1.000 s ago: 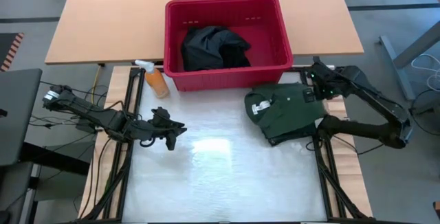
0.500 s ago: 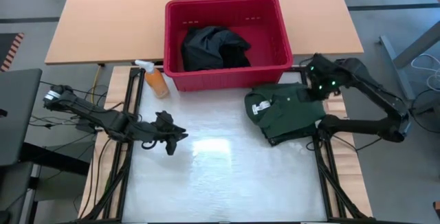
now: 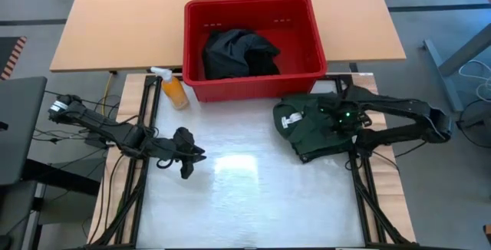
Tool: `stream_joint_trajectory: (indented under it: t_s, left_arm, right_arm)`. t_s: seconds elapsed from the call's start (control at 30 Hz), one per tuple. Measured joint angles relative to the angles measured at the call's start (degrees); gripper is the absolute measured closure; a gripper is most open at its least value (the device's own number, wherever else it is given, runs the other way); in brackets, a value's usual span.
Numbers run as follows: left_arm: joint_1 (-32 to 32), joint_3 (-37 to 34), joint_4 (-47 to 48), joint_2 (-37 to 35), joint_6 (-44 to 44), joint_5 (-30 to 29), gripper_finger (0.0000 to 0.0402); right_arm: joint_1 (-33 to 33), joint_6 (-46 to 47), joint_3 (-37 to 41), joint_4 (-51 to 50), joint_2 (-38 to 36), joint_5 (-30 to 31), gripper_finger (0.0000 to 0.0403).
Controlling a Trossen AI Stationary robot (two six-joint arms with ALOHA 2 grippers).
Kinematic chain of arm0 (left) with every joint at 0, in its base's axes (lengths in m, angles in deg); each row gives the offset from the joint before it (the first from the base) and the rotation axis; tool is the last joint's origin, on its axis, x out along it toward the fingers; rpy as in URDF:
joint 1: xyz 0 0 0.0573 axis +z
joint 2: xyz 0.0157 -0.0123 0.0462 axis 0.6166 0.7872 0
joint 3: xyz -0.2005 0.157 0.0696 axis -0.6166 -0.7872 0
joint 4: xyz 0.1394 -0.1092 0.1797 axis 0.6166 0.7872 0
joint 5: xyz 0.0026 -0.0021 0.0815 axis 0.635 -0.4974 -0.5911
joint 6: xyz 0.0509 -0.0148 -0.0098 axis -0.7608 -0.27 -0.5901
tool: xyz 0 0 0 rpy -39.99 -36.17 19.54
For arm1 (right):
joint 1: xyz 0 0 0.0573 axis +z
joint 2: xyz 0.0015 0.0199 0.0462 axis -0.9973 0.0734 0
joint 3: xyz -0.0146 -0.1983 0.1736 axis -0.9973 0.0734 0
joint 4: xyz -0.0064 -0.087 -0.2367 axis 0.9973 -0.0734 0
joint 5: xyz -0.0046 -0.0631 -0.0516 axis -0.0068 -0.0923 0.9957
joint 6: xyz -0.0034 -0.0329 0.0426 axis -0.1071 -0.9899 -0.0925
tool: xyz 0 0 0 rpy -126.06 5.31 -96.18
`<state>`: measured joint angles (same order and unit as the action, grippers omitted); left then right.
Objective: Fold Laundry from Bin
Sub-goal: Stack the green shirt on top of the blue pants, then remove the dark blue shorts from the red bin
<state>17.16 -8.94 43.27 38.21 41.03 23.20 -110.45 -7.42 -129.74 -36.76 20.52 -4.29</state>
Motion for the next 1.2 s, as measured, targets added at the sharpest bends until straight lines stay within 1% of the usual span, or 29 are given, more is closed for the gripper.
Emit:
stream_joint_trajectory:
  t_s: [0.13,0.27,0.33,0.43,0.53,0.67,0.77,0.83,0.87,0.93,0.97,1.03,1.13,1.2]
  left_arm:
    - [0.0,0.0,0.9,0.0,-1.1,2.4,0.0294]
    - [0.0,0.0,1.0,0.0,-2.2,2.6,0.0294]
    - [0.0,0.0,1.0,0.0,-3.2,2.6,0.0294]
    - [1.1,0.2,0.9,0.0,-4.9,2.6,0.0294]
    - [3.4,0.6,-1.3,0.0,-6.8,2.5,0.0294]
    - [7.9,0.6,-6.8,0.5,-9.2,2.6,0.0294]
    - [12.8,0.6,-9.7,2.1,-11.1,2.5,0.0294]
    - [16.5,0.6,-10.9,3.6,-10.8,2.8,0.0294]
    - [18.2,0.6,-11.1,4.2,-10.1,3.2,0.0294]
    - [21.5,0.6,-11.9,5.7,-7.8,4.1,0.0294]
    - [22.8,0.6,-12.3,6.2,-6.5,4.3,0.0294]
    - [25.1,0.6,-12.0,7.2,-4.3,4.4,0.0294]
    - [27.6,0.6,-12.0,7.7,0.5,4.5,0.0294]
    - [28.4,0.6,-12.3,7.6,4.0,4.1,0.0294]
  right_arm:
    - [2.2,0.5,-4.5,-0.4,0.4,-2.4,0.0370]
    - [4.2,2.6,-13.5,-2.6,0.3,-2.3,0.0368]
    - [5.1,4.1,-18.6,-1.5,-0.4,-0.7,0.0376]
    - [7.0,5.8,-26.2,2.7,-0.6,4.0,0.0385]
    - [9.0,3.7,-31.4,13.2,-0.6,9.2,0.0382]
    - [9.1,-5.7,-32.6,34.8,0.7,16.1,0.0368]
    - [5.5,-17.1,-32.7,48.0,4.7,16.7,0.0365]
    - [1.7,-24.5,-32.7,55.4,8.8,16.2,0.0364]
    - [-0.5,-28.0,-32.7,58.8,11.3,14.7,0.0363]
    - [-5.0,-34.6,-32.7,65.1,16.6,8.8,0.0356]
    - [-7.2,-37.8,-33.4,66.8,19.2,5.7,0.0350]
    - [-11.5,-43.7,-35.8,69.2,25.2,2.4,0.0333]
    - [-17.0,-53.0,-41.3,70.2,33.2,1.4,0.0294]
    - [-20.1,-57.2,-45.7,70.4,39.2,1.6,0.0259]
